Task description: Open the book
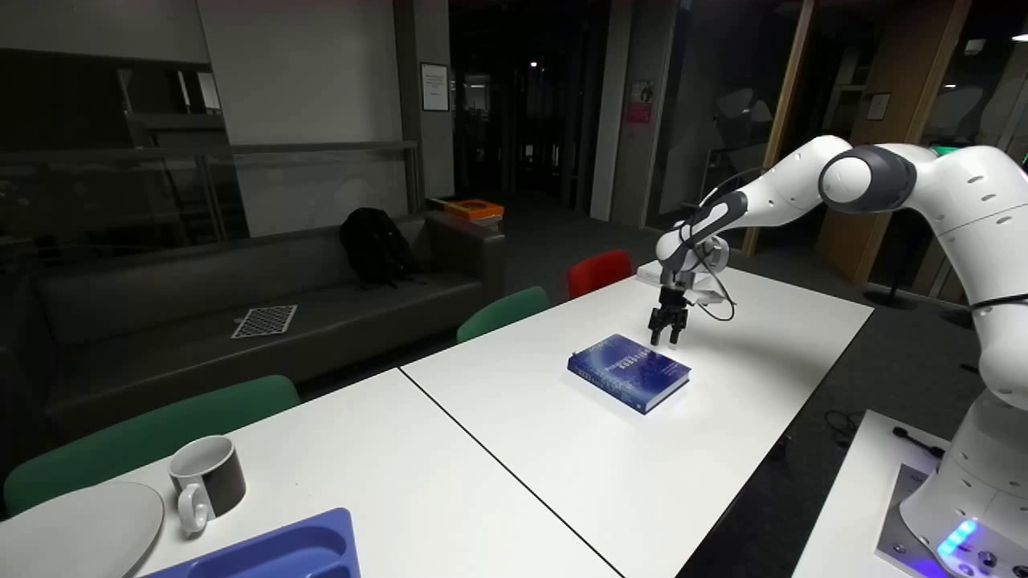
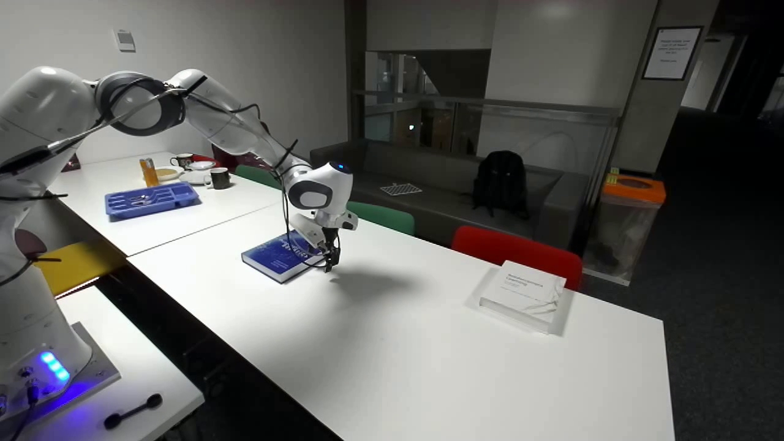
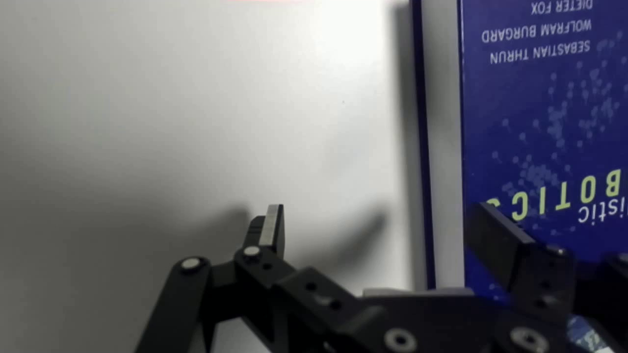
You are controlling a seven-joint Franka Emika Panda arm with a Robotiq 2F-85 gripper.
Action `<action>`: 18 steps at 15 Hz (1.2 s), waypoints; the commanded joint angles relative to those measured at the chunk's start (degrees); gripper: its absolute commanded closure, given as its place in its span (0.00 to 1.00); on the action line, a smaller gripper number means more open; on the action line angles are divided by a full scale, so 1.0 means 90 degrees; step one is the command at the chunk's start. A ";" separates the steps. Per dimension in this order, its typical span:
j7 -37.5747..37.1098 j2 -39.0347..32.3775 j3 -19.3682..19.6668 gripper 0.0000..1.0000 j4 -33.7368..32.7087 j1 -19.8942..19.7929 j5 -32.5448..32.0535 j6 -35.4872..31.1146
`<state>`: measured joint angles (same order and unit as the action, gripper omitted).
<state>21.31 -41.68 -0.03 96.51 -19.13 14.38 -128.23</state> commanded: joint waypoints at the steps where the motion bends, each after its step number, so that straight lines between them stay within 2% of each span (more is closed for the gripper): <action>1: -0.0273 0.0003 0.0069 0.00 0.0084 0.0145 -0.0086 -0.0460; 9: -0.0383 -0.0135 0.0092 0.00 0.0077 0.0191 -0.0178 -0.0750; 18: -0.0403 -0.0162 0.0118 0.00 0.0041 0.0216 -0.0247 -0.0728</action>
<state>19.41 -43.27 0.38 96.56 -17.97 13.67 -133.39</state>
